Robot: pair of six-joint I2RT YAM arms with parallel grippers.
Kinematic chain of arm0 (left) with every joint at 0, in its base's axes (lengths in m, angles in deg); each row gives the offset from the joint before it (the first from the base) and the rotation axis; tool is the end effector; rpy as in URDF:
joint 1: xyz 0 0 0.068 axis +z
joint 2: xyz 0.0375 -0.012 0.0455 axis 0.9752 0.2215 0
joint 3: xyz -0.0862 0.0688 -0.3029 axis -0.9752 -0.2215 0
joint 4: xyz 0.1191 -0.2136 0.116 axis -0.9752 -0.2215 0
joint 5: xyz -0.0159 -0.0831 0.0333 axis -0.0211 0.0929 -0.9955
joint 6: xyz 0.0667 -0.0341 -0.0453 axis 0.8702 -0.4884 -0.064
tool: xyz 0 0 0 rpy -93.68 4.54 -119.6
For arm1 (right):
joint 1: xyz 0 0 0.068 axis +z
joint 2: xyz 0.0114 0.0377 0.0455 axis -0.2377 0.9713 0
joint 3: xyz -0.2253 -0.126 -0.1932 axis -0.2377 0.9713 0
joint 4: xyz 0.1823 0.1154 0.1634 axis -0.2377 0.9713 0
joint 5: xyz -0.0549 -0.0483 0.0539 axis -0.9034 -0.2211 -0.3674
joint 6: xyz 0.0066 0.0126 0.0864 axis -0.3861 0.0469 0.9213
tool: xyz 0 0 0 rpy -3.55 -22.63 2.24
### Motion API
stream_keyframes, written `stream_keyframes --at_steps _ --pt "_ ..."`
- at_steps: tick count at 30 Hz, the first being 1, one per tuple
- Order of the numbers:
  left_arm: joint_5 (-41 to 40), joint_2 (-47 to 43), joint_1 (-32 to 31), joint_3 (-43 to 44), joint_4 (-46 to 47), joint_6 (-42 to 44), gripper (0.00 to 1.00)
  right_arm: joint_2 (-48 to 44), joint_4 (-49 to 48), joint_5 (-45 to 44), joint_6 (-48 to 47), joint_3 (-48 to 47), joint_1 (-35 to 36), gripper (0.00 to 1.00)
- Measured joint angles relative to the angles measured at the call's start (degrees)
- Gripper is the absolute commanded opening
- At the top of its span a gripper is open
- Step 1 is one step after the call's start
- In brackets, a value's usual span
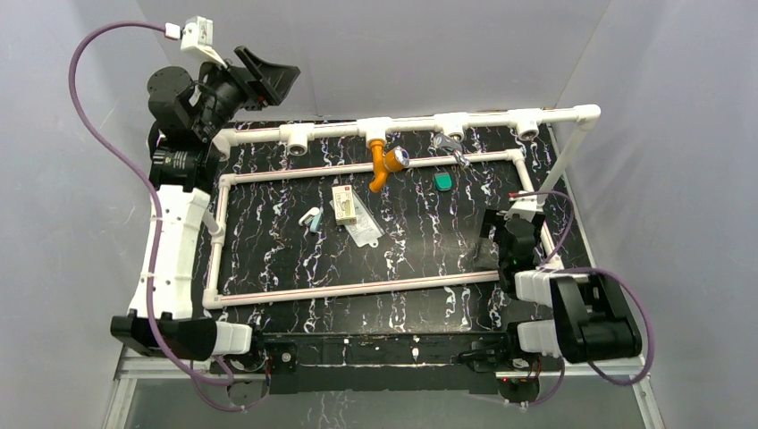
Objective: Install the water faucets
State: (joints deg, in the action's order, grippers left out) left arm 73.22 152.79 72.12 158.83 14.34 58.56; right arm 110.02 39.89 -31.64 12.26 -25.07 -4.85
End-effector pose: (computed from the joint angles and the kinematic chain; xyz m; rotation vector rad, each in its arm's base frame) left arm 0.3143 -0.0614 0.5994 0.0832 1.3808 -0.8190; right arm 0.2475 0.0071 0.1907 0.1798 1.7801 -0.2424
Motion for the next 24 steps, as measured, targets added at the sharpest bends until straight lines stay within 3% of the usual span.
stream_keyframes --at_steps 9,14,24 --pt "0.4 -8.3 -4.0 -5.8 -5.7 3.7 0.79 15.8 -16.8 7.0 -0.4 1.2 -1.1 0.99" --pt "0.6 -11.0 -7.2 -9.7 -7.9 5.2 0.79 18.4 -23.7 11.4 -1.1 2.3 -2.3 0.99" --pt "1.8 -13.2 -11.0 -13.6 -11.4 7.0 0.79 19.2 -25.6 12.1 -1.0 1.8 -3.0 0.99"
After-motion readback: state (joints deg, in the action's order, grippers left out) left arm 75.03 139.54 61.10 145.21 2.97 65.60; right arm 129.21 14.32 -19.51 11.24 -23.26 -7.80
